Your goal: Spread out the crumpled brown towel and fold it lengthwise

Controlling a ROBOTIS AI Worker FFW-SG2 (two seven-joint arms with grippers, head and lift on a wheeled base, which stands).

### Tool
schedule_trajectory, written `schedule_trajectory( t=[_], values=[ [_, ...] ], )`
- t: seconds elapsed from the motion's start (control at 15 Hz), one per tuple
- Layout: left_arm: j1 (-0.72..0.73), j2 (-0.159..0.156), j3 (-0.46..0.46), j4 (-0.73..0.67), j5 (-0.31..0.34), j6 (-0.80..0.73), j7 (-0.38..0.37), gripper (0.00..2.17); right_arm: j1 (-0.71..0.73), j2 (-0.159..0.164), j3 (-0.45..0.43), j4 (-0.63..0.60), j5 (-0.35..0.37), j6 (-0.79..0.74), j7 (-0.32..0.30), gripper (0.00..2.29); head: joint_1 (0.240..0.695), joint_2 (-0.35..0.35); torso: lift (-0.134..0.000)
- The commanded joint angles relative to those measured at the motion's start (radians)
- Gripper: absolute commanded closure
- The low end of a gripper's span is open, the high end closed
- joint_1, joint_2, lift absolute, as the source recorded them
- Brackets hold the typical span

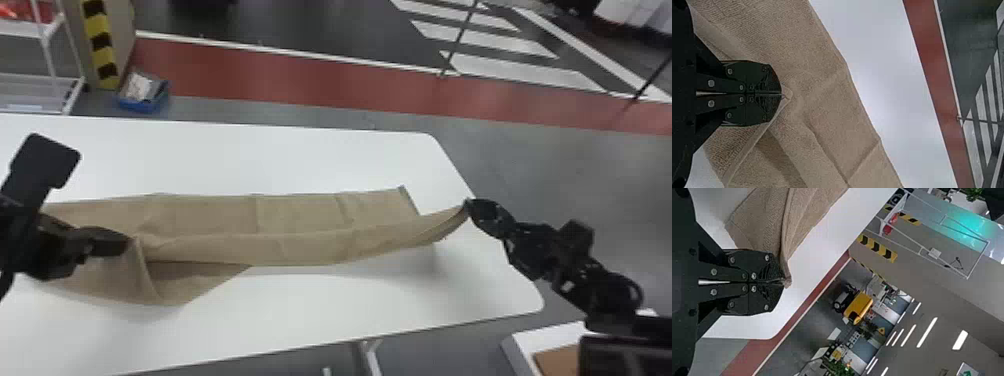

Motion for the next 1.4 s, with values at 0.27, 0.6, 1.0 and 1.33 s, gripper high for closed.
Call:
schedule_trajectory(
  t=[0.27,0.6,1.0,1.33],
  values=[
    [0.014,0.011,0.208,-0.054,0.16,0.021,-0.003,1.44,-0.004,-0.008,-0.023,0.0,-0.012,0.003,0.0,1.16,0.695,-0.299,-0.12],
    [0.04,0.011,0.375,-0.096,0.281,0.04,0.002,1.44,0.014,-0.002,-0.078,-0.103,-0.069,0.089,0.01,1.16,0.695,-0.274,-0.12],
    [-0.033,0.004,0.379,0.067,0.302,-0.095,0.069,1.44,-0.184,-0.026,0.062,-0.04,0.026,0.221,0.0,1.16,0.678,-0.227,-0.12],
    [-0.219,0.004,0.297,0.305,0.293,-0.295,0.1,1.44,-0.477,-0.028,0.168,0.176,0.095,0.276,-0.039,1.16,0.603,-0.159,-0.12]
  ],
)
